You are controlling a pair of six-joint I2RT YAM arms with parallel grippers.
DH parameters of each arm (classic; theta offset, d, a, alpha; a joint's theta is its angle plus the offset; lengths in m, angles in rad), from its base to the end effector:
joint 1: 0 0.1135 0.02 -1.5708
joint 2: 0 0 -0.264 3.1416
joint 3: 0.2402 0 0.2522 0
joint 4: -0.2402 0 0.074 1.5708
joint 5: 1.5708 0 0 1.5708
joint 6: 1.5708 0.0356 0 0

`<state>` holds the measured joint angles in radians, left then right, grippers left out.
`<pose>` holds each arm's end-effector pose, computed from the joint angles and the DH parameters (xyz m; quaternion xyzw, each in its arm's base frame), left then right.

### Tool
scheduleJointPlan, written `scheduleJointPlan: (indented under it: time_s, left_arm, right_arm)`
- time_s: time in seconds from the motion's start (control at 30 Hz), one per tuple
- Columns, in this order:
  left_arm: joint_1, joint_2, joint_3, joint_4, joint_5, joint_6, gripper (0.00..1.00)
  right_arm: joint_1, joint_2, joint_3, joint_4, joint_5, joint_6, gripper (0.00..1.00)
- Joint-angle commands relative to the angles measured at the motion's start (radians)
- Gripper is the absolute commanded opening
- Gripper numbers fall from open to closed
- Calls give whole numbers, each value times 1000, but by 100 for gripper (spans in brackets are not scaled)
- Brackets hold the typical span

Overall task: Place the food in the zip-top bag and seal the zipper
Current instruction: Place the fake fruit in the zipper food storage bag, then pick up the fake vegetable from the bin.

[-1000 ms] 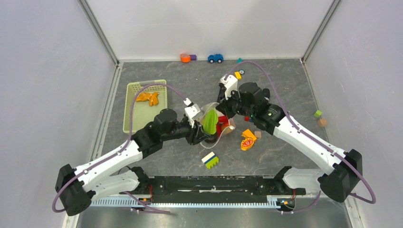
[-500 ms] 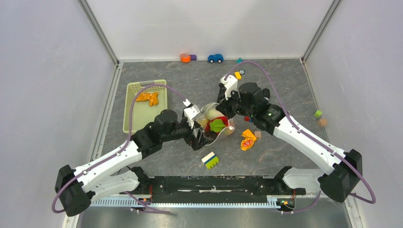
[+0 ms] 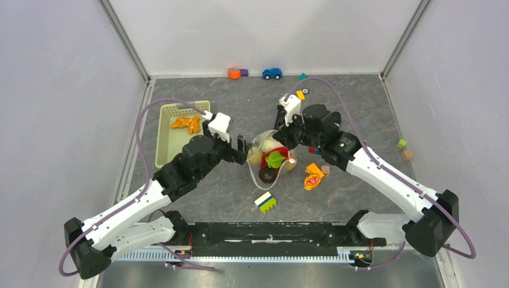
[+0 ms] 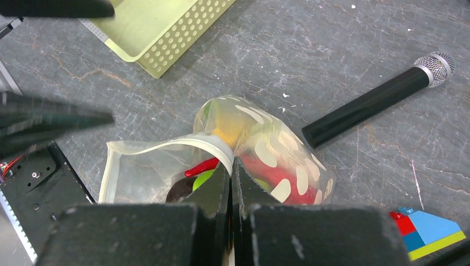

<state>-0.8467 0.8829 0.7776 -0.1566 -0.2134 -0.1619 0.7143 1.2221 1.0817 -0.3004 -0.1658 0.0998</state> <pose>0.1430 -0.1504 0.3232 0.2038 0.7648 -0.2185 0.5707 0.2073 0.1875 0.3402 -0.2968 0.7889 0.2755 0.4623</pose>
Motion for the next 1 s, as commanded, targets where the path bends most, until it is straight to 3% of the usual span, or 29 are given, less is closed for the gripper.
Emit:
scheduleJointPlan:
  time_s: [0.0, 0.17, 0.3, 0.37, 0.53, 0.8, 0.97]
  left_arm:
    - [19, 18, 69, 10, -382, -100, 100]
    - [183, 72, 63, -3, -367, -208, 100]
    - [449, 104, -11, 95, -77, -238, 100]
    - [517, 105, -42, 145, -25, -244, 100]
    - [612, 165, -63, 274, -2, -203, 100]
    - [813, 574, 38, 358, 82, -342, 100]
    - [845, 688, 30, 430, 80, -366, 100]
  right_arm:
    - [3, -40, -2, 55, -10, -3, 0]
    - [4, -42, -3, 56, -14, -6, 0]
    - [4, -50, -5, 56, -22, -9, 0]
    - [4, -54, -9, 59, -14, -12, 0]
    - [4, -47, -5, 64, -22, -10, 0]
    - [3, -43, -8, 60, 0, -11, 0]
    - [3, -35, -1, 59, 10, -20, 0]
